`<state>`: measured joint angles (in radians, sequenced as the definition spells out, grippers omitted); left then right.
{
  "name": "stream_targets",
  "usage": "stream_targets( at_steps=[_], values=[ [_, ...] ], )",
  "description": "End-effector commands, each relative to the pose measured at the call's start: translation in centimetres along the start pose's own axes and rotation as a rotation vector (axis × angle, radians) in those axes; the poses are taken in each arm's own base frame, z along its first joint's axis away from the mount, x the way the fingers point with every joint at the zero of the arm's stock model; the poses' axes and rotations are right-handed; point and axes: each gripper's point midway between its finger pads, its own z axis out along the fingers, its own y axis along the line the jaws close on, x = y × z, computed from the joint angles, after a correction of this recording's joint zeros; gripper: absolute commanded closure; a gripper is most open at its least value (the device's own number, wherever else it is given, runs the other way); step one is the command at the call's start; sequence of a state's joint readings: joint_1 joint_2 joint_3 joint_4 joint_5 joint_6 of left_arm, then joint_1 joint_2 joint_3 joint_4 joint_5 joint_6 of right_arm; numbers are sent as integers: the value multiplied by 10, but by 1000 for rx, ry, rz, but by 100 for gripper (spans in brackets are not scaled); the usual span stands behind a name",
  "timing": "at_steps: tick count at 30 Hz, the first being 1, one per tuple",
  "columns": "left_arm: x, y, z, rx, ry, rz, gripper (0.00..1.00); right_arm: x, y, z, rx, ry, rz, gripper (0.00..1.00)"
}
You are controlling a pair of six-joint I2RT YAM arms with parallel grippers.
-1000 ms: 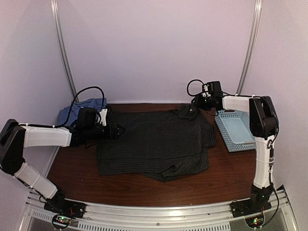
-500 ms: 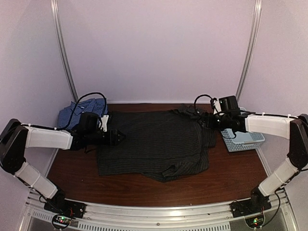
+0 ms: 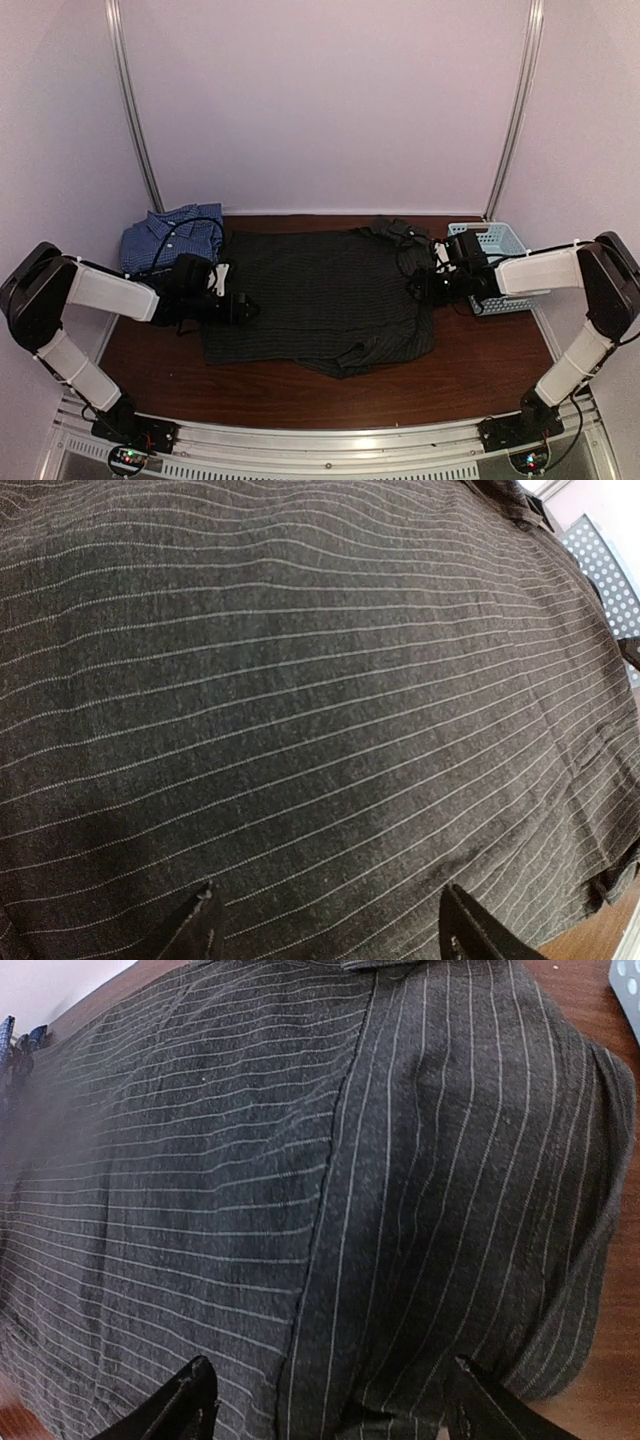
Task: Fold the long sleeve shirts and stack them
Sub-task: Adjust the flattened shirt at the center of the board.
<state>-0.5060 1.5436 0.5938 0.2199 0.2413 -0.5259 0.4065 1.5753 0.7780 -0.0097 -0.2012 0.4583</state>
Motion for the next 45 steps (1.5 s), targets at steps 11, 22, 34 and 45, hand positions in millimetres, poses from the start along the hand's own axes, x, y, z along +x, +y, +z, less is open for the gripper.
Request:
stream_targets(
  at_steps=[11, 22, 34, 45],
  values=[
    [27, 28, 13, -107, 49, -33, 26, -10, -17, 32, 9, 2, 48, 19],
    [36, 52, 2, -248, 81, -18, 26, 12, -66, 20, 122, 54, 91, 18],
    [0, 27, -2, -160, -13, 40, 26, -12, -47, -14, 74, 12, -37, 18],
    [-60, -32, -29, 77, -212, 57, 23, 31, 52, -65, -115, -35, -224, 17]
  ],
)
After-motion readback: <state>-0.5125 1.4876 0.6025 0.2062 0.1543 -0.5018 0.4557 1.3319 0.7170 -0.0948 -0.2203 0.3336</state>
